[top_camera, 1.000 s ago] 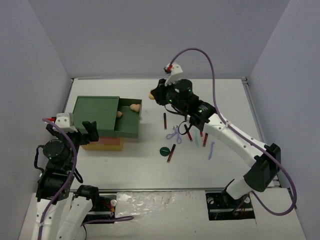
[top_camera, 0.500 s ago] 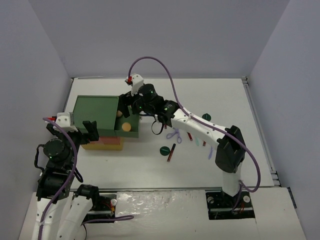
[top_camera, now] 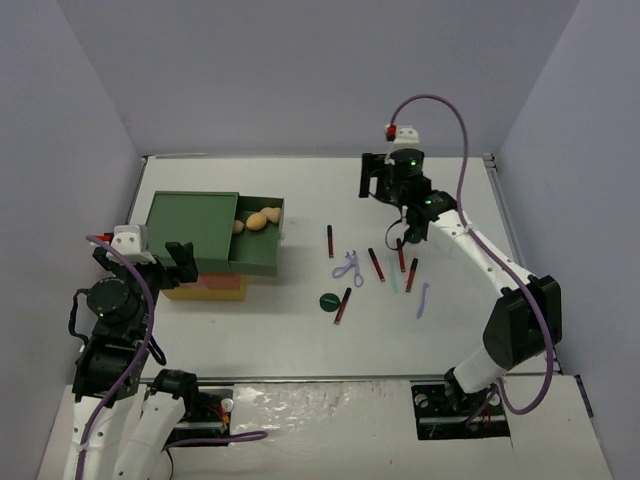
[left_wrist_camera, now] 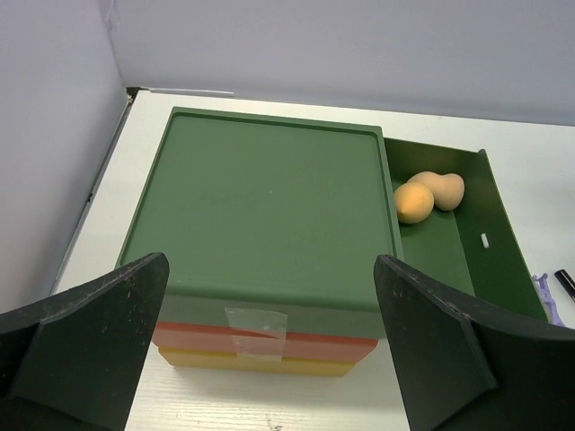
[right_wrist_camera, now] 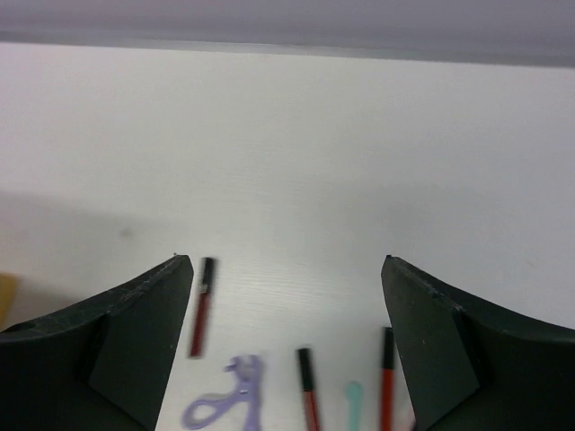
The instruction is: Organize the makeup
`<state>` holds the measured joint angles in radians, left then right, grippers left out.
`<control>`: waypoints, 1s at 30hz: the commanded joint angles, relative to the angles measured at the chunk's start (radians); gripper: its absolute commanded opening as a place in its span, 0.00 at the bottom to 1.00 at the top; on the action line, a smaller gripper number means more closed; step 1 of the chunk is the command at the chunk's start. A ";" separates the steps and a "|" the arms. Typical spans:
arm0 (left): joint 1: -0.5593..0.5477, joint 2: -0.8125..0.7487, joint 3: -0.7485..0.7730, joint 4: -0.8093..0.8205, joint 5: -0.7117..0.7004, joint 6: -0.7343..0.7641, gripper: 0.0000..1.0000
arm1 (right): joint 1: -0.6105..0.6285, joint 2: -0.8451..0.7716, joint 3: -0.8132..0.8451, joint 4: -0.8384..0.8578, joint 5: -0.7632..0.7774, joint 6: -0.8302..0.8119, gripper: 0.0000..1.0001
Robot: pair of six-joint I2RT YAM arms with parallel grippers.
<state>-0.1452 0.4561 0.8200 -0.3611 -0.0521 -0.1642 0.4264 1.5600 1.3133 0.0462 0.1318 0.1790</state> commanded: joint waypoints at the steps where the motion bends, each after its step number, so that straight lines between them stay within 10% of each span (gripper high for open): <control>1: -0.007 0.027 0.013 0.060 0.006 0.008 0.97 | -0.146 -0.031 -0.096 -0.008 0.005 0.008 0.89; 18: -0.005 0.032 0.013 0.059 0.013 0.005 0.97 | -0.300 0.301 -0.060 -0.028 -0.023 0.066 0.92; 30: -0.005 0.031 0.015 0.060 0.018 0.005 0.97 | -0.310 0.400 -0.079 -0.023 -0.037 0.088 0.61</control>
<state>-0.1459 0.4694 0.8200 -0.3614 -0.0456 -0.1642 0.1181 1.9606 1.2213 0.0084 0.0906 0.2480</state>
